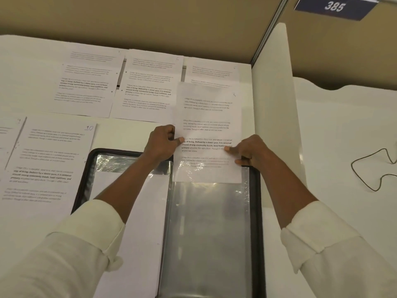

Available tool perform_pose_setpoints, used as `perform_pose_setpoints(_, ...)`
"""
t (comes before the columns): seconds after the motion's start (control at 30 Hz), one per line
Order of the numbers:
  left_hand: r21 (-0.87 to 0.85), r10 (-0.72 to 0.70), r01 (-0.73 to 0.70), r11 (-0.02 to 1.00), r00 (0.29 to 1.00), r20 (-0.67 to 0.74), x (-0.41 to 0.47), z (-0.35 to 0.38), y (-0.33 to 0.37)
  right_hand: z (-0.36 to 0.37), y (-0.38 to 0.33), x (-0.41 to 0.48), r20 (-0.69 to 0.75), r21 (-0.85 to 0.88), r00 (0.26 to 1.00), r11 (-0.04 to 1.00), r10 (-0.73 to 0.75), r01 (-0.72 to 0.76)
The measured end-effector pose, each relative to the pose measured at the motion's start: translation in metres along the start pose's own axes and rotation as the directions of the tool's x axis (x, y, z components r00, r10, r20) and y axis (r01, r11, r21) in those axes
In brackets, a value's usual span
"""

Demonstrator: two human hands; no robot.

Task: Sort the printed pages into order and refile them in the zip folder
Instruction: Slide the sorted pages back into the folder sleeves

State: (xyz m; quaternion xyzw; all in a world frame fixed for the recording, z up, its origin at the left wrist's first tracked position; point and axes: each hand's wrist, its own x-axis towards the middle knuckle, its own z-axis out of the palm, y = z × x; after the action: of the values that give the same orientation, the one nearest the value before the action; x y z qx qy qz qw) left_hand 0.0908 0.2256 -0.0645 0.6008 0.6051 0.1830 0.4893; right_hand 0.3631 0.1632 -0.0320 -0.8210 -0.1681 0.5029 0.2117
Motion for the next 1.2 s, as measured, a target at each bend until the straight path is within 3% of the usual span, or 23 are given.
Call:
perform_pose_setpoints(0.17, 0.155, -0.039, 0.019, 0.988, 0.991, 0.126, 0.0, 0.001, -0.001, 0.003, 0.015, 0.007, -0.174, 0.047, 0.964, 0.976, -0.201, 0.212)
perform_pose_setpoints(0.33, 0.033, -0.106, 0.103, 0.994, 0.99, 0.095, 0.004, -0.003, 0.008, 0.001, 0.021, 0.011, -0.175, -0.098, 0.941, 0.956, -0.289, 0.275)
perform_pose_setpoints(0.47, -0.068, -0.136, 0.136, 0.988, 0.991, 0.007, 0.016, -0.006, 0.017, -0.001, 0.023, 0.012, -0.108, -0.183, 0.951, 0.946, -0.291, 0.268)
perform_pose_setpoints(0.57, 0.029, -0.134, 0.133, 0.991, 0.991, 0.028, 0.017, -0.004, 0.017, -0.001, 0.027, 0.014, -0.066, -0.143, 0.963, 0.957, -0.263, 0.251)
perform_pose_setpoints(0.8, 0.167, -0.194, 0.165, 0.972, 0.965, 0.174, 0.003, -0.002, 0.004, 0.004, 0.023, 0.02, -0.165, 0.055, 0.943, 0.952, -0.29, 0.303)
perform_pose_setpoints(1.07, -0.019, -0.224, 0.225, 0.974, 0.974, 0.038, 0.018, -0.005, 0.015, 0.004, 0.025, 0.018, -0.072, -0.126, 0.933, 0.931, -0.353, 0.342)
perform_pose_setpoints(1.2, 0.069, -0.207, 0.204, 0.977, 0.978, 0.036, 0.021, -0.004, 0.017, 0.0, 0.026, 0.018, -0.057, -0.107, 0.941, 0.939, -0.334, 0.327)
